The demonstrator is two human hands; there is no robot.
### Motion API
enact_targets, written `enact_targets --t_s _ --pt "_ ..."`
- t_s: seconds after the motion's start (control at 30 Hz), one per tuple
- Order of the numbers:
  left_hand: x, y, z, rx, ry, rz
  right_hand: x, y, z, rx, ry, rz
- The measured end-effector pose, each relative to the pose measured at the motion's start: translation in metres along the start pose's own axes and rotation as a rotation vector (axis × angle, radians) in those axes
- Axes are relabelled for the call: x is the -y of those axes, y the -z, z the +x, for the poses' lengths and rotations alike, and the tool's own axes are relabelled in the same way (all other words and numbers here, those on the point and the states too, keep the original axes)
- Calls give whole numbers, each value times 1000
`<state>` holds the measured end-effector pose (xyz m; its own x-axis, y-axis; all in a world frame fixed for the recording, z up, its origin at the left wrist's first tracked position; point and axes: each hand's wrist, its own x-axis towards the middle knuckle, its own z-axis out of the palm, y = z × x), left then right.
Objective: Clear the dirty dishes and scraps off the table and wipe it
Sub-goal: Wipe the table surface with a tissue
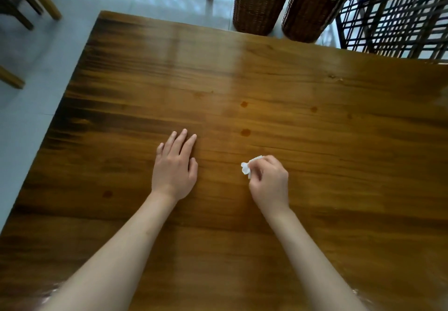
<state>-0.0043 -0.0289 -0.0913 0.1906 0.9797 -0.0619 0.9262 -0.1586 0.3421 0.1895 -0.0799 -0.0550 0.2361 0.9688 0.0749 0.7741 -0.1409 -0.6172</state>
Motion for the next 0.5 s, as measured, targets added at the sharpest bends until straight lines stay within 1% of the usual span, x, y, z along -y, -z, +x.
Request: enact_targets --t_s 0.07,0.17,0.3,0.5 --pt "0 2 1 0 -13 -21 3 0 25 -28 -34 25" --pt "8 11 17 -72 -36 -41 17 -11 62 -42 -10 34" --pt "29 27 65 -171 16 -14 40 -35 108 1 14 3" --pt "44 32 132 -141 -29 29 66 -65 158 33 35 -33"
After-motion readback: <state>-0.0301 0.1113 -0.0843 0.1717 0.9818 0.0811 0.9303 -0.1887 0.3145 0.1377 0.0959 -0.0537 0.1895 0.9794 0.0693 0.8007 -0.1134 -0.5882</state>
